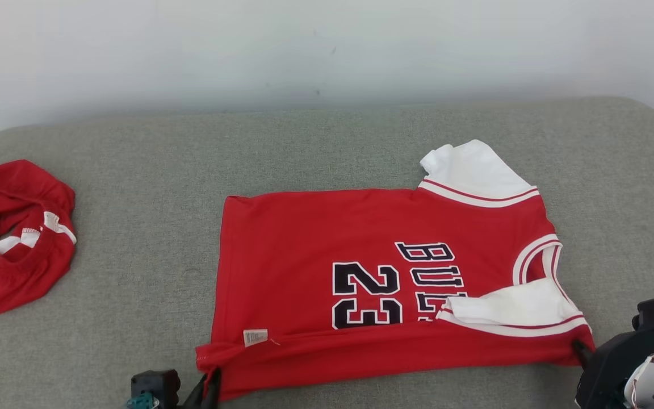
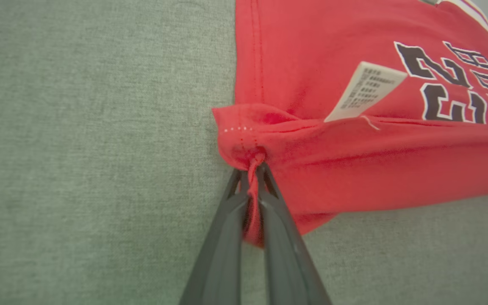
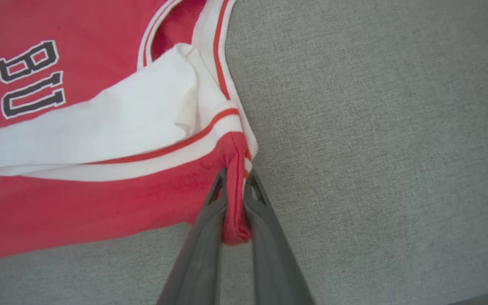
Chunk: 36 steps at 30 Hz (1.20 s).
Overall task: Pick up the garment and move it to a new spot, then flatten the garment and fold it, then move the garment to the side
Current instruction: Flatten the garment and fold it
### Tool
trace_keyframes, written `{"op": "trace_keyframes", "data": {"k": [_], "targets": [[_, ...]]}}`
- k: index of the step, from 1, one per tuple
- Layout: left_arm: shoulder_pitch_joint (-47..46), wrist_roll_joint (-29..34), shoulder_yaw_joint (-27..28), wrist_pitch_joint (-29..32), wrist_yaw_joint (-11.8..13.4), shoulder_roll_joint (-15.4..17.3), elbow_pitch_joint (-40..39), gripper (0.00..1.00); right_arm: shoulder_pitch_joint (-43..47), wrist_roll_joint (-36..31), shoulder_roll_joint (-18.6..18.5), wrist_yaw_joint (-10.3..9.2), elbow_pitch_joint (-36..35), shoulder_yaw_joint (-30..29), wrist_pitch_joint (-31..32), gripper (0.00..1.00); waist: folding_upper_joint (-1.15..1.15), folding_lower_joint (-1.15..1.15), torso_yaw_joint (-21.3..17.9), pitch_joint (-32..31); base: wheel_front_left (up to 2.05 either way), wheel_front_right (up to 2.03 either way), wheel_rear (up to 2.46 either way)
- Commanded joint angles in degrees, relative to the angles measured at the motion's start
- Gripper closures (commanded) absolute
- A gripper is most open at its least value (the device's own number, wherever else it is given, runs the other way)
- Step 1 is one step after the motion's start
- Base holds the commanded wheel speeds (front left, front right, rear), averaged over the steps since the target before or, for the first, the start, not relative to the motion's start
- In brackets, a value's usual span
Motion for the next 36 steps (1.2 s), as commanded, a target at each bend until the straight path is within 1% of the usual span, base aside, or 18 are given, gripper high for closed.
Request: {"op": "trace_keyframes", "data": {"k": [1, 2, 3, 4, 5, 6, 10, 14, 20, 23, 27, 29, 32, 33, 36], "targets": [[1.5, 0.0, 0.2, 0.5, 1.1, 0.8, -0.4, 1.00, 1.1, -0.6, 0.3, -0.13, -0.6, -0.4, 0.4, 1.00, 0.00, 0.00, -0.2, 0.0, 0.00, 0.00, 0.00], [1.5, 0.0, 0.2, 0.5, 1.1, 0.8, -0.4, 1.00, 1.1, -0.6, 0.3, -0.13, -0.6, -0.4, 0.4, 1.00, 0.00, 0.00, -0.2, 0.0, 0.00, 0.00, 0.00], [1.9, -0.2, 0.2, 0.8, 1.6, 0.6, -0.9, 1.00, 1.5, -0.6, 0.5, -0.13, -0.7, -0.5, 0.4, 1.00, 0.00, 0.00, -0.3, 0.0, 0.00, 0.00, 0.00], [2.4, -0.4, 0.2, 0.8, 2.0, 0.2, -1.5, 1.00, 1.7, -0.5, 0.8, -0.13, -0.8, -0.6, 0.7, 0.78, 0.00, 0.00, -0.4, 0.0, 0.00, 0.00, 0.00], [2.6, -0.3, 0.1, 0.8, 2.3, 0.1, -2.0, 0.51, 1.9, -0.4, 0.9, -0.13, -0.8, -0.6, 0.6, 0.15, 0.00, 0.00, -0.4, 0.0, 0.00, 0.00, 0.00], [3.0, -0.3, 0.1, 0.7, 2.5, 0.2, -2.3, 0.00, 1.9, -0.6, 1.0, -0.13, -0.8, -0.7, 0.2, 0.00, 0.00, 0.00, -0.5, 0.0, 0.00, 0.00, 0.00], [3.3, -0.2, -0.1, 0.6, 3.2, 0.1, -3.3, 0.00, 1.0, -1.8, 0.4, -0.13, -0.4, -0.8, -1.0, 0.00, 0.00, 0.00, -0.4, 0.2, 0.00, 0.00, 0.00], [2.0, 0.0, 0.9, 0.6, 3.9, 1.5, -4.9, 0.00, -1.8, -1.9, -0.5, -0.13, -1.0, -0.8, -1.4, 0.00, 0.00, 0.00, -0.3, 0.7, 0.00, 0.00, 0.00], [-3.3, 0.1, 2.9, 2.8, 4.5, 3.9, -8.8, 0.00, -9.9, -1.1, -2.6, -0.13, -3.1, 0.7, 1.4, 0.00, 0.00, 0.00, -0.7, 3.0, 0.00, 0.00, 0.00], [-7.8, -0.4, 3.5, 5.0, 4.6, 4.3, -8.9, 0.00, -15.0, -1.2, -3.4, -0.13, -2.3, 2.1, 3.6, 0.00, 0.00, 0.00, -0.9, 4.7, 0.00, 0.00, 0.00], [-15.2, -1.6, 3.4, 9.2, 3.6, 3.6, -6.4, 0.00, -22.2, -1.9, -4.9, -0.12, 1.2, 5.2, 6.0, 0.00, 0.00, 0.00, -0.9, 7.7, 0.00, 0.00, 0.00], [-18.8, -2.0, 3.3, 10.3, 2.4, 3.3, -4.7, 0.00, -26.0, -0.4, -4.1, -0.12, 3.5, 5.5, 6.7, 0.00, 0.00, 0.00, -1.0, 9.2, 0.00, 0.00, 0.00], [-24.5, -1.9, 3.2, 11.9, 1.4, 2.9, -1.6, 0.00, -32.0, -1.1, -3.9, -0.12, 7.1, 5.5, 6.1, 0.00, 0.00, 0.00, -1.2, 11.6, 0.00, 0.00, 0.00], [-28.0, -1.9, 3.0, 13.0, 0.9, 2.5, 0.7, 0.00, -35.4, -2.1, -3.8, -0.12, 9.7, 6.2, 5.5, 0.00, 0.00, 0.00, -1.3, 13.1, 0.00, 0.00, 0.00], [-32.1, -2.5, 2.9, 15.4, 0.0, 2.5, 4.1, 0.00, -40.3, -3.2, -2.9, -0.12, 13.7, 7.9, 4.0, 0.00, 0.00, 0.00, -2.0, 14.7, 0.00, 0.00, 0.00]]}}
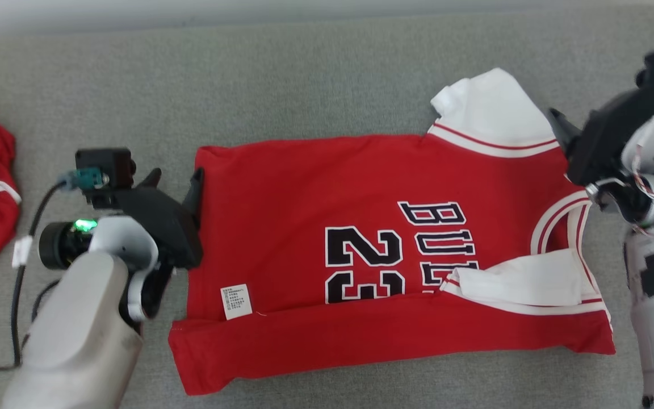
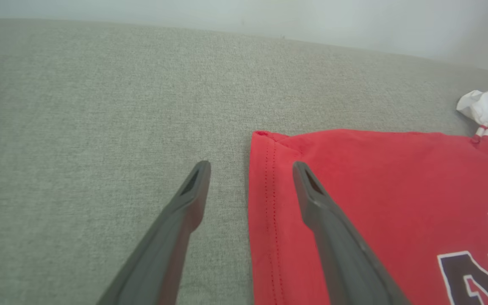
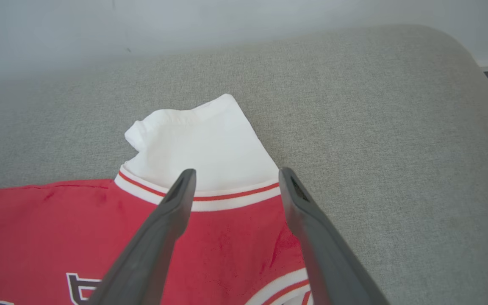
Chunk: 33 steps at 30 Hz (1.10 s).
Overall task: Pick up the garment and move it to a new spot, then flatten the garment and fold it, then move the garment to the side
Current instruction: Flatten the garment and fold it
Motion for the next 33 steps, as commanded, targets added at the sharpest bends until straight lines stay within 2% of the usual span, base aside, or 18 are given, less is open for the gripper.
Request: {"op": "trace_keyframes", "data": {"k": [1, 9, 19, 24, 25, 27, 28, 33], "targets": [[-3.1, -0.1, 0.1, 1.2, -0.3, 0.3, 1.4, 0.00, -3.2, -0.9, 0.3, -0.11, 2.0, 1.8, -0.9, 0.00, -0.01, -0.02, -1.1, 3.5, 0.00, 0.00, 0.00], [-11.1, -0.7, -0.5, 6.1, -1.4, 0.2, 5.9, 0.00, -11.3, -1.6, 0.6, -0.11, 9.9, 5.9, -5.0, 0.00, -0.01, -0.02, -1.1, 7.1, 0.00, 0.00, 0.00], [-13.2, 0.6, -3.2, 12.0, -1.7, 1.2, 8.4, 0.00, -14.3, -0.4, -1.4, -0.11, 15.7, 8.4, -7.9, 0.00, -0.01, -0.02, -0.5, 7.9, 0.00, 0.00, 0.00], [-13.8, 1.5, -4.8, 13.6, -2.5, 2.1, 9.1, 0.00, -16.2, -0.4, -1.1, -0.12, 17.9, 9.3, -8.8, 0.00, -0.01, -0.02, -1.1, 9.0, 0.00, 0.00, 0.00], [-14.1, 1.6, -5.0, 13.8, -2.9, 2.2, 9.2, 0.22, -16.7, -0.5, -1.2, -0.11, 18.3, 9.4, -9.0, 0.00, -0.01, -0.02, -1.1, 9.3, 0.00, 0.00, 0.00], [-14.6, 1.4, -5.3, 14.4, -3.4, 2.1, 9.3, 0.82, -17.7, -0.7, -1.4, -0.11, 19.3, 9.5, -9.2, 0.00, -0.01, -0.02, -1.2, 10.0, 0.00, 0.00, 0.00], [-15.0, 1.3, -5.4, 14.8, -3.5, 2.2, 9.5, 1.00, -18.3, -0.7, -1.5, -0.11, 19.7, 9.5, -9.3, 0.00, -0.01, -0.02, -1.2, 10.4, 0.00, 0.00, 0.00], [-16.7, 0.9, -5.0, 16.3, -2.7, 3.0, 9.9, 1.00, -21.0, -1.6, -2.1, -0.11, 22.0, 9.2, -10.1, 0.00, -0.01, -0.02, -0.9, 12.3, 0.00, 0.00, 0.00]]}}
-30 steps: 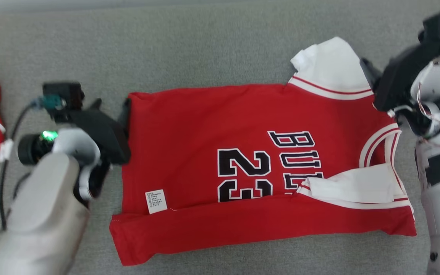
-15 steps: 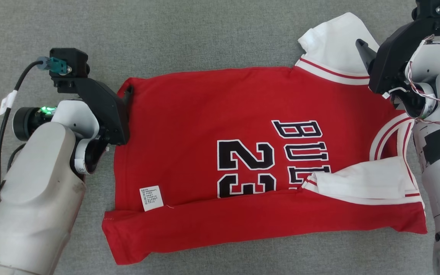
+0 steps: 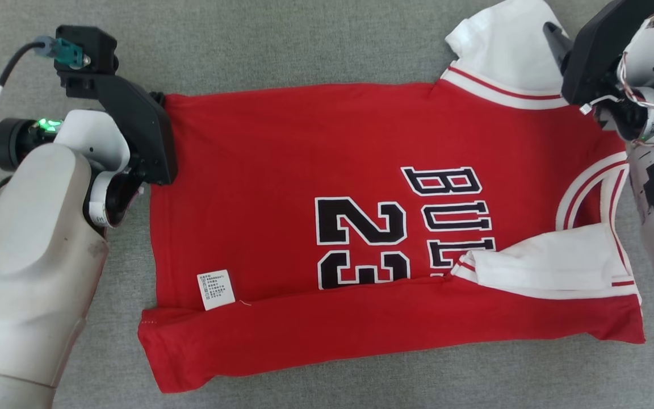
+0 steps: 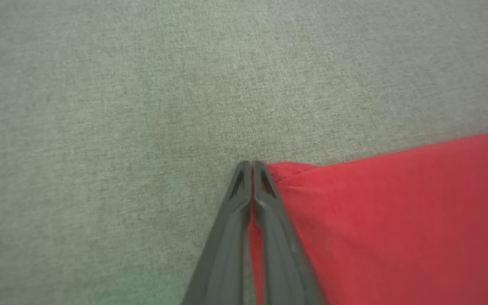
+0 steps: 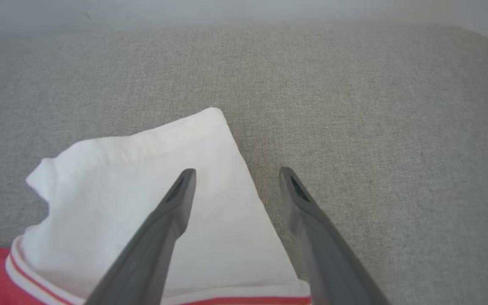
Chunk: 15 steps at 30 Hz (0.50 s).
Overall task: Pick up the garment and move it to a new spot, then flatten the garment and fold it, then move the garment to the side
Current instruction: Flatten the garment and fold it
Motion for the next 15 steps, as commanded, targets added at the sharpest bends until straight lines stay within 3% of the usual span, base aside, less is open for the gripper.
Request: {"op": "trace_keyframes", "data": {"k": [1, 15], "targets": [[1.4, -0.1, -0.5, 1.0, 0.1, 0.2, 1.2, 1.00, -1.1, -0.7, -0.6, -0.11, 0.4, -0.1, -0.8, 0.00, 0.00, 0.00, 0.4, 0.9, 0.00, 0.00, 0.00], [0.5, -1.1, -0.8, 0.2, 0.0, -0.9, -1.8, 1.00, -4.7, 0.5, -1.6, -0.12, 6.1, 1.7, -4.2, 0.00, 0.00, 0.00, 2.8, 3.7, 0.00, 0.00, 0.00]]}}
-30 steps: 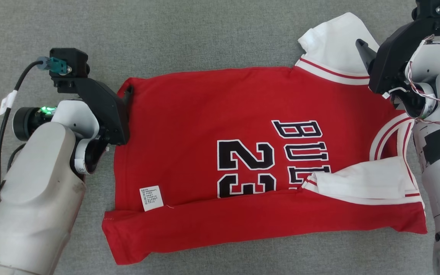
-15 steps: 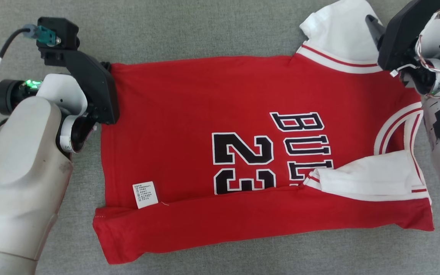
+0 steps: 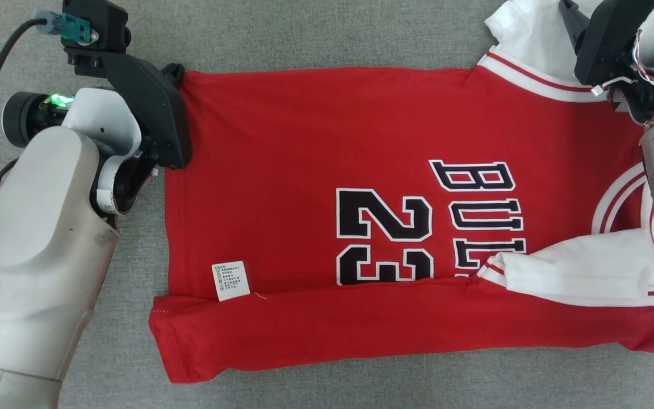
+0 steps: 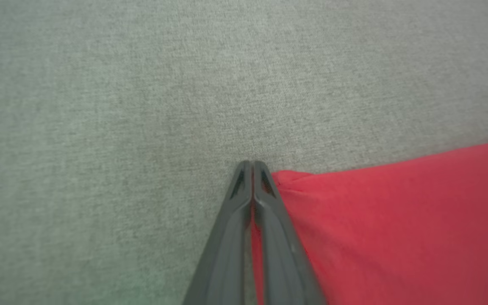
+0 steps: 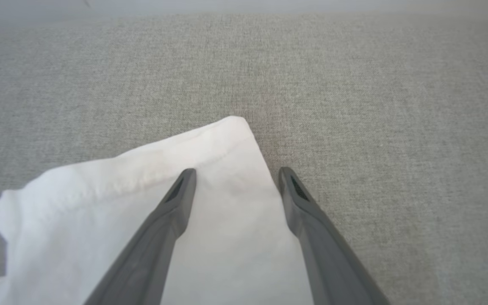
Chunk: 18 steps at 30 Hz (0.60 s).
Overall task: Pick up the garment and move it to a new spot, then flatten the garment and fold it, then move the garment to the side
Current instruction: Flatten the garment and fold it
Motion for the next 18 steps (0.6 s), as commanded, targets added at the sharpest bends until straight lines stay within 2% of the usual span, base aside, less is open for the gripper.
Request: {"op": "trace_keyframes", "data": {"k": [1, 2, 3, 4, 5, 6, 7, 8, 9, 10, 14, 18], "targets": [[1.9, 0.0, -0.6, 0.6, 0.6, 0.1, 1.7, 1.00, -0.4, 0.5, -0.3, -0.13, 0.8, 0.1, 0.0, 0.00, 0.00, 0.00, 0.2, 0.3, 0.00, 0.00, 0.00], [1.8, -0.1, -0.5, 0.6, 0.6, 0.1, 1.6, 1.00, -0.7, 0.7, -0.3, -0.13, 1.2, 0.2, 0.0, 0.00, 0.00, 0.00, 0.2, 0.4, 0.00, 0.00, 0.00], [1.9, -0.2, -0.5, 0.4, 0.7, 0.2, 1.5, 1.00, -0.8, 0.6, -0.4, -0.13, 1.7, 0.2, -0.1, 0.04, 0.00, 0.00, 0.2, 0.4, 0.00, 0.00, 0.00], [2.1, -0.2, -0.5, 0.4, 0.7, 0.2, 1.5, 1.00, -0.7, 0.6, -0.5, -0.13, 2.1, 0.2, -0.3, 0.33, 0.00, 0.00, 0.2, 0.4, 0.00, 0.00, 0.00], [2.2, -0.3, -0.6, 0.4, 0.7, 0.2, 1.6, 1.00, -0.9, 0.7, -0.6, -0.13, 2.7, 0.1, -0.3, 0.57, 0.00, 0.00, 0.2, 0.3, 0.00, 0.00, 0.00], [2.2, -0.3, -0.6, 0.4, 0.7, 0.2, 1.6, 1.00, -0.9, 0.7, -0.6, -0.13, 2.7, 0.1, -0.3, 0.57, 0.00, 0.00, 0.2, 0.3, 0.00, 0.00, 0.00], [2.3, -0.4, -0.6, 0.2, 0.7, 0.2, 1.5, 1.00, -1.1, 0.7, -0.8, -0.13, 3.2, 0.1, -0.2, 0.62, 0.00, 0.00, 0.2, 0.2, 0.00, 0.00, 0.00], [2.4, -0.5, -0.6, 0.0, 0.6, 0.2, 1.4, 1.00, -1.3, 0.6, -0.9, -0.13, 3.7, 0.1, -0.2, 0.73, 0.00, 0.00, 0.2, 0.1, 0.00, 0.00, 0.00], [2.5, -0.6, -0.6, 0.0, 0.6, 0.2, 1.4, 1.00, -1.5, 0.3, -1.0, -0.13, 4.1, 0.2, 0.0, 0.94, 0.00, 0.00, 0.3, 0.1, 0.00, 0.00, 0.00], [2.5, -0.6, -0.5, -0.1, 0.7, 0.3, 1.2, 1.00, -1.6, 0.2, -1.0, -0.13, 4.6, 0.2, 0.0, 1.00, 0.00, 0.00, 0.3, 0.1, 0.00, 0.00, 0.00], [2.6, -0.6, -0.5, -0.4, 1.1, 0.5, 1.0, 1.00, -2.2, -0.3, -0.9, -0.13, 5.9, -0.1, -0.9, 1.00, 0.00, 0.00, 0.1, 0.1, 0.00, 0.00, 0.00], [2.5, 0.0, 0.4, -3.3, 2.1, 0.9, 0.7, 1.00, -2.9, -0.7, -0.5, -0.13, 6.0, -0.5, -4.1, 1.00, 0.00, 0.00, -0.2, -0.2, 0.00, 0.00, 0.00]]}}
